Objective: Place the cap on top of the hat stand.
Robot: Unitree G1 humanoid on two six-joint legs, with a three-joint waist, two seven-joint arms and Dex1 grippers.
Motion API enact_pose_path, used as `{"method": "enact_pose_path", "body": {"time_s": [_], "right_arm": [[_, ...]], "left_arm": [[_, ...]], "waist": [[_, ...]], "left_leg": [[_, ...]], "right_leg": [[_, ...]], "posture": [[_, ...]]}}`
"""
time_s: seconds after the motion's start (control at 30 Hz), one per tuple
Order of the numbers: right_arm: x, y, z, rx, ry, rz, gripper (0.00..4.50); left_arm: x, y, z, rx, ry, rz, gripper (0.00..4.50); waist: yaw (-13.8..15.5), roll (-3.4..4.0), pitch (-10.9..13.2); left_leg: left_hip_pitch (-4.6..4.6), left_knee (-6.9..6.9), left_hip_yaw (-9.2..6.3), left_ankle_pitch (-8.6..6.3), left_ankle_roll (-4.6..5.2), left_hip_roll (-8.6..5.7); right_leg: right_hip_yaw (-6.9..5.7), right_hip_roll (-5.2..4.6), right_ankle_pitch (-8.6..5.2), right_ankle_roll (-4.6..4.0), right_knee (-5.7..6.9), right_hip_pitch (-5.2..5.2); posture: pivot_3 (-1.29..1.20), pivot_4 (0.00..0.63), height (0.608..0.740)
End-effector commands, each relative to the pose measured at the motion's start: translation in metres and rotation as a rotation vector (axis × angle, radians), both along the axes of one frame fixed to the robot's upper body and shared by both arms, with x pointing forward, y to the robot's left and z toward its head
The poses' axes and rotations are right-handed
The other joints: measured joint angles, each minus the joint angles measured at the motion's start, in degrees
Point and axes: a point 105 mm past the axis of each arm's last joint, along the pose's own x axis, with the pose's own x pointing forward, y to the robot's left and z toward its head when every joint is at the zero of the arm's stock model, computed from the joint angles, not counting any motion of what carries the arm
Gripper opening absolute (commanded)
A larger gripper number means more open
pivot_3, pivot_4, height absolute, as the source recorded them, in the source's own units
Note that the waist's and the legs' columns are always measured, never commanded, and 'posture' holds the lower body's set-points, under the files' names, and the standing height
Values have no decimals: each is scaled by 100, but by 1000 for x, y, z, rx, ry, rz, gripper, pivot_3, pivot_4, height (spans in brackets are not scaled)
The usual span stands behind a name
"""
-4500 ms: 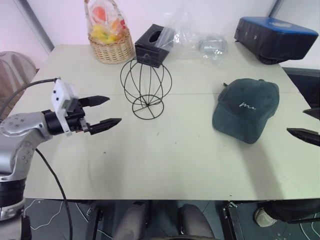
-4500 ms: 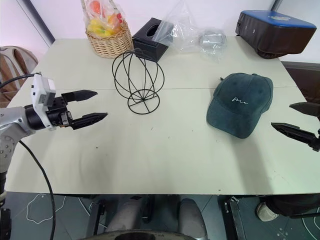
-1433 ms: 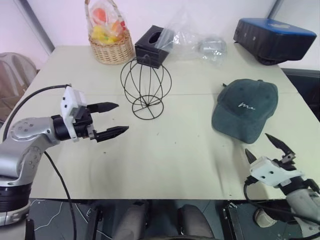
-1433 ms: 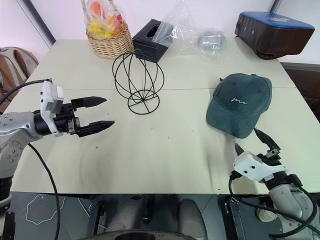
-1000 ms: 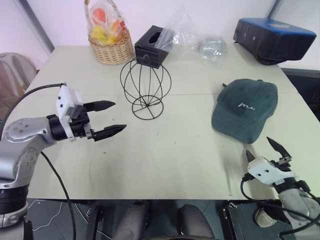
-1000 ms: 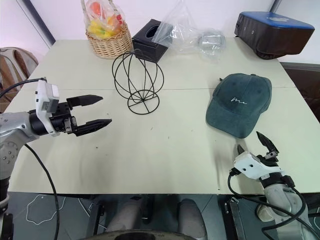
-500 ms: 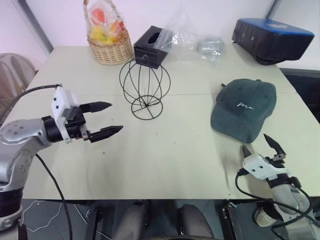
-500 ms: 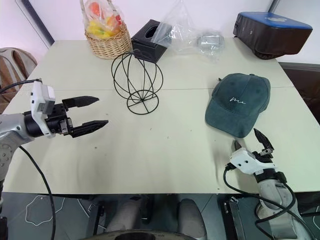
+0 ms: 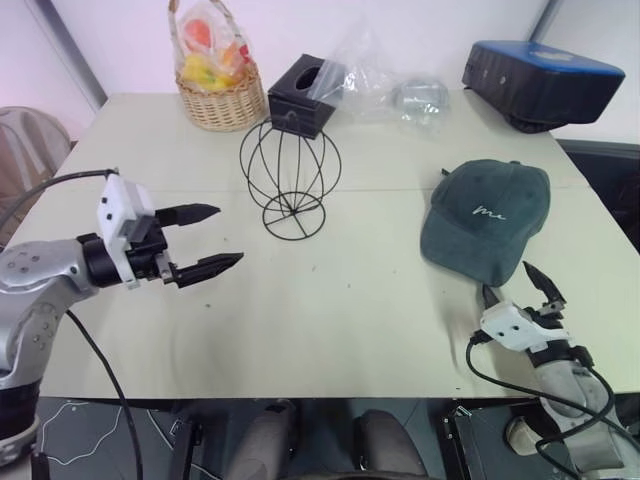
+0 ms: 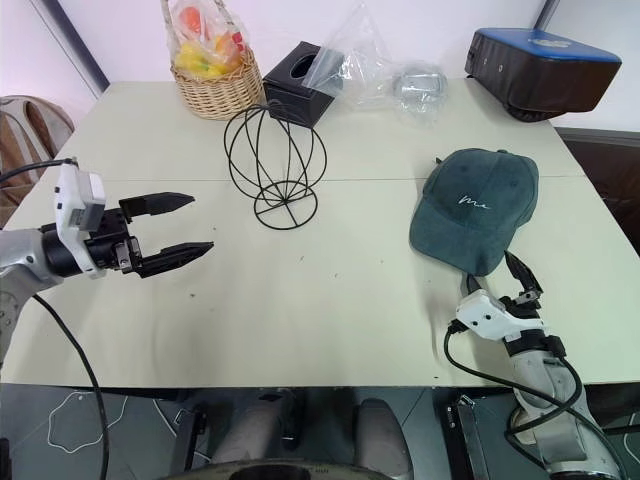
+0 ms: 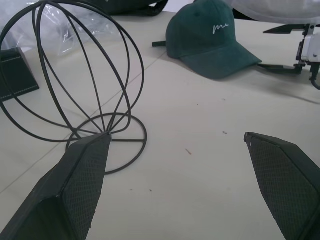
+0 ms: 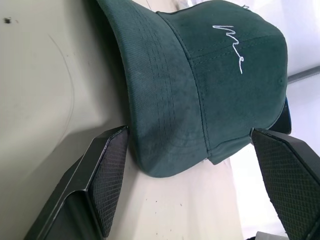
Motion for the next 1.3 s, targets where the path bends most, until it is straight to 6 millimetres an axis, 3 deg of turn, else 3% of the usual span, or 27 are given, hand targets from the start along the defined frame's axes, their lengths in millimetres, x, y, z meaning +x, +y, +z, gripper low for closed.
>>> {"method": "enact_pose_path", "body": {"time_s": [0.03, 0.93, 1.03, 1.2, 1.3], "right_arm": [[3, -5, 1, -31, 9, -22, 3924], [9, -12, 2, -71, 13, -64, 3924], [10, -12, 2, -68, 13, -64, 3043], [11, -12, 2, -68, 13, -65, 530], [11, -12, 2, -70, 8, -65, 530]], "left_arm": [[-4, 0, 13, 9, -53, 0, 4500], [-3, -8, 19, 16, -71, -2, 4500], [-2, -9, 19, 15, -71, -2, 4500], [-2, -10, 21, 15, -72, -1, 4500], [-2, -10, 22, 16, -73, -1, 4500]], "waist": [[0, 0, 0], [16, 0, -1], [24, 0, -1], [-4, -9, -8], [0, -10, -9]], "left_leg": [[0, 0, 0, 0, 0, 0], [0, 1, 0, 0, 0, -1], [0, 1, 0, 0, 0, -1], [0, 0, 0, 0, 0, 0], [2, 0, 0, 0, 0, 2]], "right_leg": [[0, 0, 0, 0, 1, 0], [0, -1, 0, 0, 1, 2], [0, -1, 0, 0, 1, 2], [0, 1, 0, 0, 1, 2], [0, 1, 0, 0, 1, 3]], "posture": [[0, 150, 740], [0, 150, 740], [0, 150, 740], [0, 150, 740], [0, 150, 740]]}}
